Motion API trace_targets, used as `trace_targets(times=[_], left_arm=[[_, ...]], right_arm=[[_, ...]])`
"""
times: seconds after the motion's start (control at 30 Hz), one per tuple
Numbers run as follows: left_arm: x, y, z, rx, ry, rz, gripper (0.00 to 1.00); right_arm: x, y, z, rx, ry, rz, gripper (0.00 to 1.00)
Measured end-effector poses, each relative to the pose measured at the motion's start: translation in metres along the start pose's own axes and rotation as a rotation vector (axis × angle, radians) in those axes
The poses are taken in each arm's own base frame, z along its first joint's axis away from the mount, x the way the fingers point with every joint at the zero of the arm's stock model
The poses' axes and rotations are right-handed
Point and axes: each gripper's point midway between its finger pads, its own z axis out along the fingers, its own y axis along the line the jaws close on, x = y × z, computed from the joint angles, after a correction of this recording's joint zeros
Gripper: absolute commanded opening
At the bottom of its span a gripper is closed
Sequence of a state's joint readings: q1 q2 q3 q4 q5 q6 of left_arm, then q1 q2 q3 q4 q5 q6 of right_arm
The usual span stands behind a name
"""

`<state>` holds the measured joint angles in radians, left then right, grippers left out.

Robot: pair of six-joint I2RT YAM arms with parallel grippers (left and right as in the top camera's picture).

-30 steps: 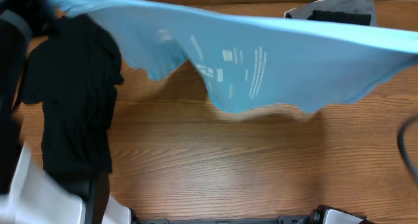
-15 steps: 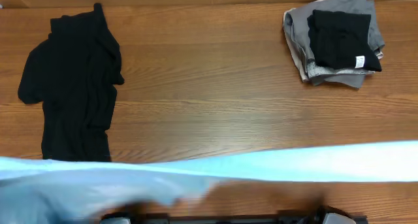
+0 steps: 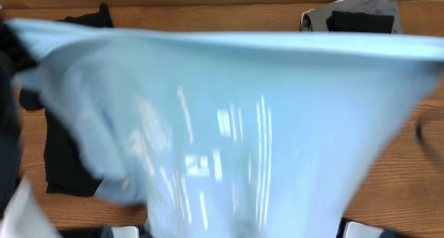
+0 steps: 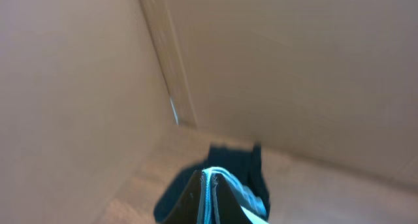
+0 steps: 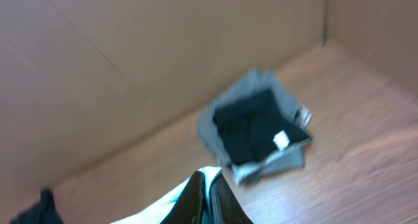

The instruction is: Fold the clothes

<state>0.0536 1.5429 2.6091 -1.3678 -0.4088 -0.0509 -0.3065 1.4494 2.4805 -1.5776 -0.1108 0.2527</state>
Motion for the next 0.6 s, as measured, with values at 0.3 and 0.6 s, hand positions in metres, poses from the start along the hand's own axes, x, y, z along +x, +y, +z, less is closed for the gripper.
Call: trace_targets(times=[0.3,0.6], left_arm=[[0.085,-0.063,0.153,-0.011,0.330,0.141,0.04],[0.146,-0.097,0.276,-0.035,0.397,0.161,0.04]], right_arm=[[0.052,0.004,0.193,-0.039,0.366,-0.024,0.04],[0.105,0.042,0.352,-0.082,0.389,-0.134,0.04]])
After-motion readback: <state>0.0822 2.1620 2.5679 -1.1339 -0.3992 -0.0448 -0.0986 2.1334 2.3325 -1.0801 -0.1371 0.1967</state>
